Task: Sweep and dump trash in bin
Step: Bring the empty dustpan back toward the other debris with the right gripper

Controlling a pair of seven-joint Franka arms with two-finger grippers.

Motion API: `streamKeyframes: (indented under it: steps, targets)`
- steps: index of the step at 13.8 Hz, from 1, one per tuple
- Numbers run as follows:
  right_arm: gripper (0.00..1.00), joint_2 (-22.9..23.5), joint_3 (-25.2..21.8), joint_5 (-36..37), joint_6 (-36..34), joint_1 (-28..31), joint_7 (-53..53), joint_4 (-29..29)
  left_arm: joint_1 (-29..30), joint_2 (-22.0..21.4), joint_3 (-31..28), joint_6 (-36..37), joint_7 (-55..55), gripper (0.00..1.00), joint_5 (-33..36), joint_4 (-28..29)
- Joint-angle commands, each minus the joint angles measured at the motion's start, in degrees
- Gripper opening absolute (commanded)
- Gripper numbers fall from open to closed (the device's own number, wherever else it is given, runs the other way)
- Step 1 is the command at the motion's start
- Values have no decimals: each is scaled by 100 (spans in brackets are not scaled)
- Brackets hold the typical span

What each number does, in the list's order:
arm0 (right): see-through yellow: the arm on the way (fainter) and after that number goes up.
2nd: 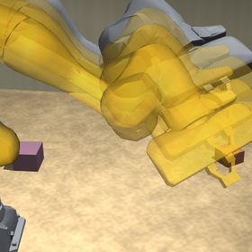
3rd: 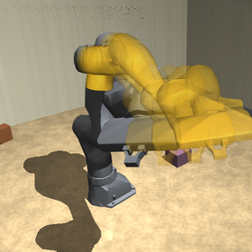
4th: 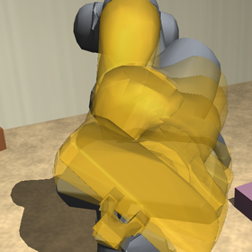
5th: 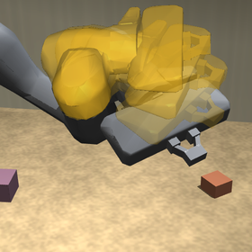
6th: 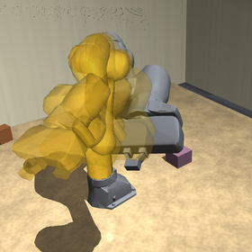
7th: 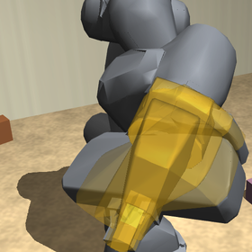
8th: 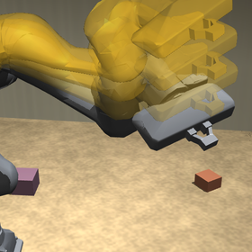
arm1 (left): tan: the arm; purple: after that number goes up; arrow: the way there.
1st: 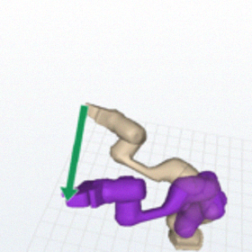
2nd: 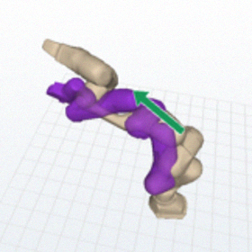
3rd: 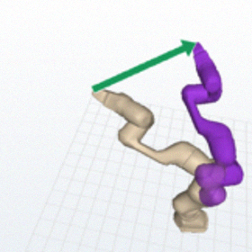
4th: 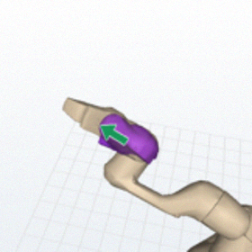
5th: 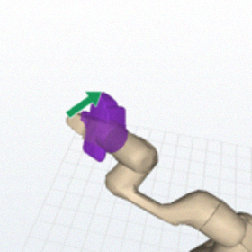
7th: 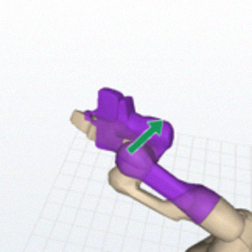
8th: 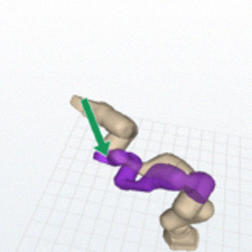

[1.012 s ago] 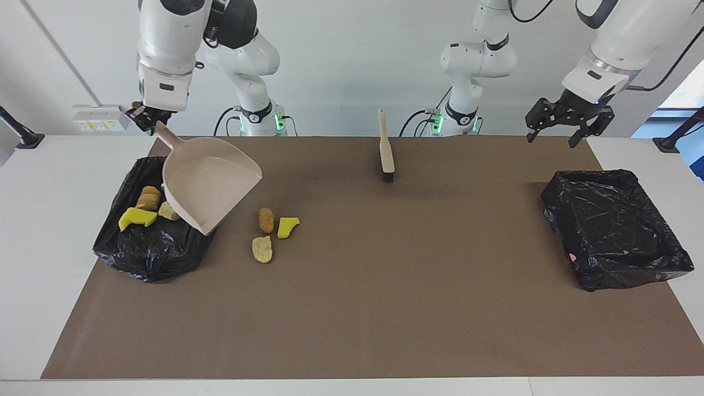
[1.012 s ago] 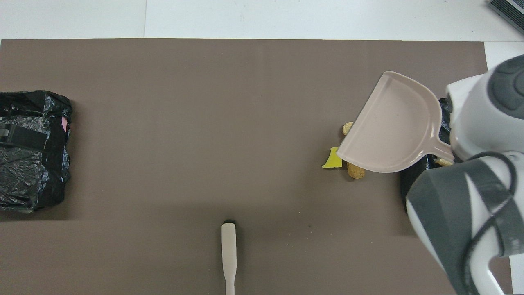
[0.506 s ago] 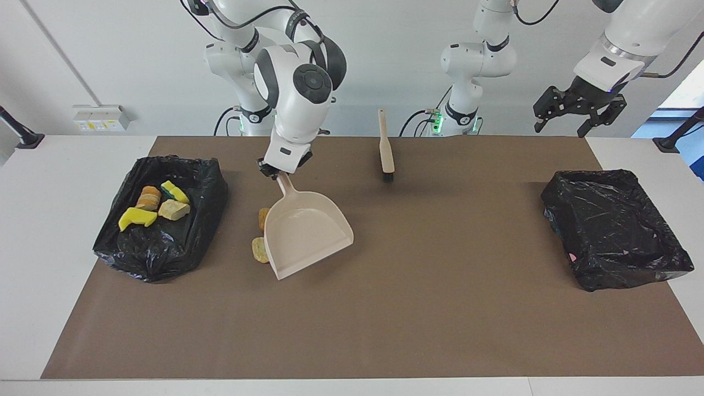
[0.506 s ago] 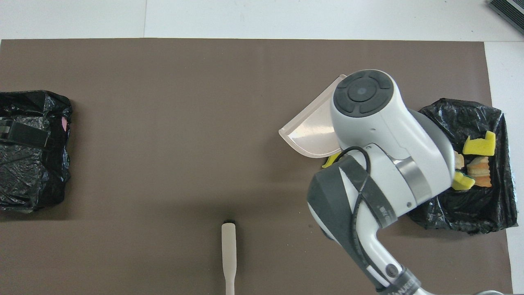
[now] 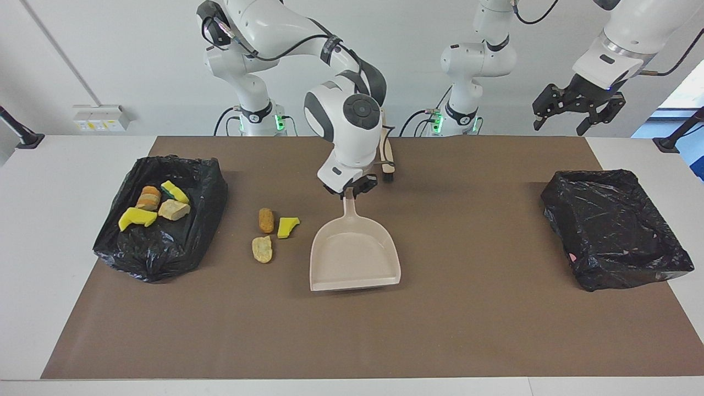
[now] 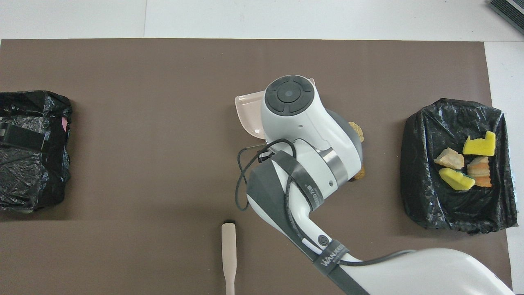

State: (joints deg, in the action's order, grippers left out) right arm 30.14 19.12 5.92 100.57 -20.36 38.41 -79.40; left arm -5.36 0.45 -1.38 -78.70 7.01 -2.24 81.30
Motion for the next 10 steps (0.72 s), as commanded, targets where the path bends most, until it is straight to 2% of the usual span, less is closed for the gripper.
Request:
streamKeyframes:
  steps: [1, 6, 10]
  targets:
    - [0, 624, -5, -230, 356, -336, 518, 688, 35, -80, 41, 100, 2, 100, 5, 26]
    - [0, 827, -5, -258, 884, -592, 816, 689, 88, -80, 32, 100, 10, 100, 14, 26]
    - [0, 959, -14, -231, 1158, -575, 950, 645, 53, -89, 32, 127, 2, 100, 14, 26]
